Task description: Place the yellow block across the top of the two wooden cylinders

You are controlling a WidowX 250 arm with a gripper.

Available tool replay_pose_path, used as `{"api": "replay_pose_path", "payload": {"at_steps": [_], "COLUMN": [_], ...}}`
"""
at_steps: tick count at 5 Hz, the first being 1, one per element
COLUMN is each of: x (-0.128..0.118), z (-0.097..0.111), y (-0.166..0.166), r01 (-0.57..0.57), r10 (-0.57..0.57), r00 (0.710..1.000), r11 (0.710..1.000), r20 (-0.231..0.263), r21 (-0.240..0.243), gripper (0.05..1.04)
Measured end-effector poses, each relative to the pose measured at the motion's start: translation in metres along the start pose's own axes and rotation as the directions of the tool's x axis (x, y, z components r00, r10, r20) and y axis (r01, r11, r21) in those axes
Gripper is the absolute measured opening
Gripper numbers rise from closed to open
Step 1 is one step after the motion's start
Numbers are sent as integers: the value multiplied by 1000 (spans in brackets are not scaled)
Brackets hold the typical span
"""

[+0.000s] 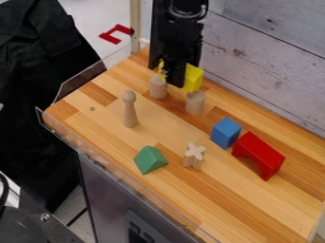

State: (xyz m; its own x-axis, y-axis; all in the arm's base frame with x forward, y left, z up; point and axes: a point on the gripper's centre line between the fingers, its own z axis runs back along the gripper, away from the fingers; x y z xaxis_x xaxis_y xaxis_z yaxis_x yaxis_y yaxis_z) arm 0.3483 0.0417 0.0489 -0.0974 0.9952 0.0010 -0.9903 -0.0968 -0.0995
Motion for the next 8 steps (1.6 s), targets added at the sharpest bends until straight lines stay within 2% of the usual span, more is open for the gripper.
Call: {"api": "replay_pose_path", "payload": {"at_steps": [4, 5, 6, 7, 8], "x": [8, 10, 11, 12, 12], "z": [-17, -17, -15, -15, -15], "y": [3, 3, 3, 2, 1], "r01": [-9, -11, 8, 13, 23], "r10": [11, 12, -6, -12, -22], "r00": [999, 999, 999, 999, 999], "r11": [999, 999, 999, 999, 999], "r20": [-38, -43, -45, -39, -31], "r21": [33, 30, 40, 31, 26], "gripper": [574, 625, 918, 1005, 1000]}}
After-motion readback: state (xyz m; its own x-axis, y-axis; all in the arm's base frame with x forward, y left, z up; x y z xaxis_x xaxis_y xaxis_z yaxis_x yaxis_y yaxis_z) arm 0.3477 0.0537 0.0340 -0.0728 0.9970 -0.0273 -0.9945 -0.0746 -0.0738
